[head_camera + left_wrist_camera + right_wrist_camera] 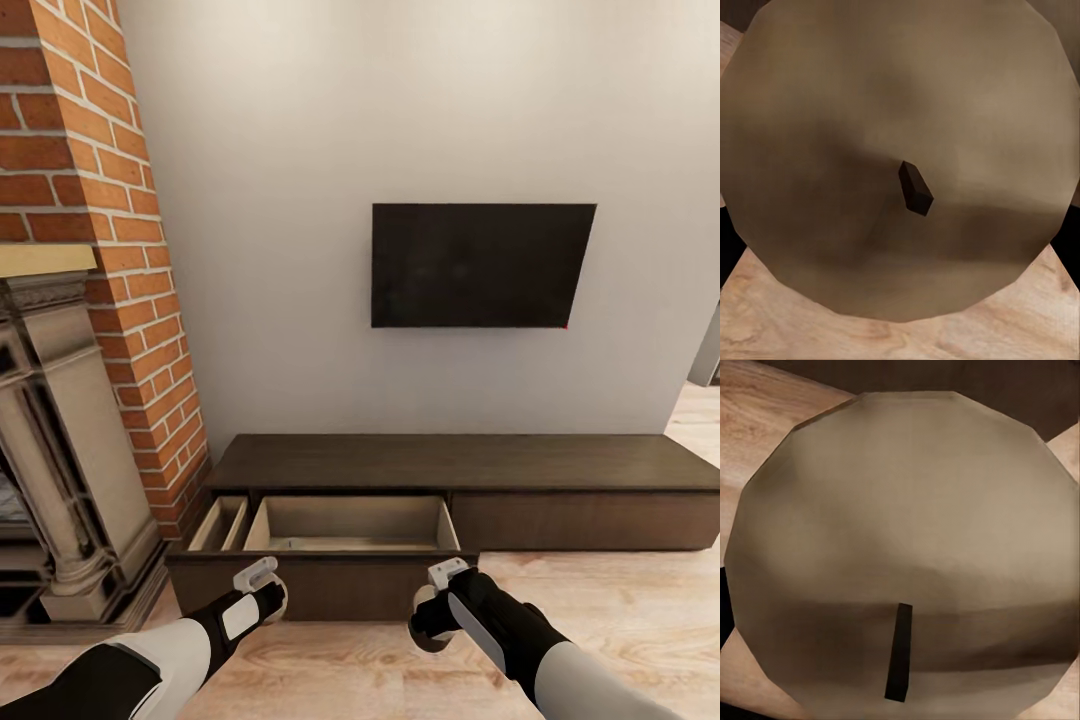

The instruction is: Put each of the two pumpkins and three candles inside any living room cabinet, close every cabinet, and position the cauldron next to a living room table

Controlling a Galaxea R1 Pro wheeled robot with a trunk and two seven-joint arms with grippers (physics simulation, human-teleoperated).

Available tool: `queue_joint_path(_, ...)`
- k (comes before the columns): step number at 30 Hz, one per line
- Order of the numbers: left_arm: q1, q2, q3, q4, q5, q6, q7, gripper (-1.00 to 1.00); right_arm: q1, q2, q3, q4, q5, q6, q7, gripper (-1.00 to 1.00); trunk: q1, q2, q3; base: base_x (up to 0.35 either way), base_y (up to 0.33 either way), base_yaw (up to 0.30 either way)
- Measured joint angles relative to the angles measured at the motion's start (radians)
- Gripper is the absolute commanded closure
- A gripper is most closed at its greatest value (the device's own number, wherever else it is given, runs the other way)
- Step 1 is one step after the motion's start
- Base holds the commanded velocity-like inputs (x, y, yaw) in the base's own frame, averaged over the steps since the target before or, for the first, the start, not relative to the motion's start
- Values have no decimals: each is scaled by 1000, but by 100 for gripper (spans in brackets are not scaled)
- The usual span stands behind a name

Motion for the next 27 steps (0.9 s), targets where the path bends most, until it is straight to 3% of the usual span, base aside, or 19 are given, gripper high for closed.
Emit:
queue_joint_path(6, 0, 0, 0, 0, 0, 0, 0, 100, 0, 0, 0, 0, 0, -1, 0, 100, 0, 0, 0, 211, 16, 0)
queue_joint_path(27, 0, 3, -5, -6, -5, 0, -2, 100, 0, 0, -3, -1, -5, -9, 3, 100, 1, 0, 0, 4, 0, 0)
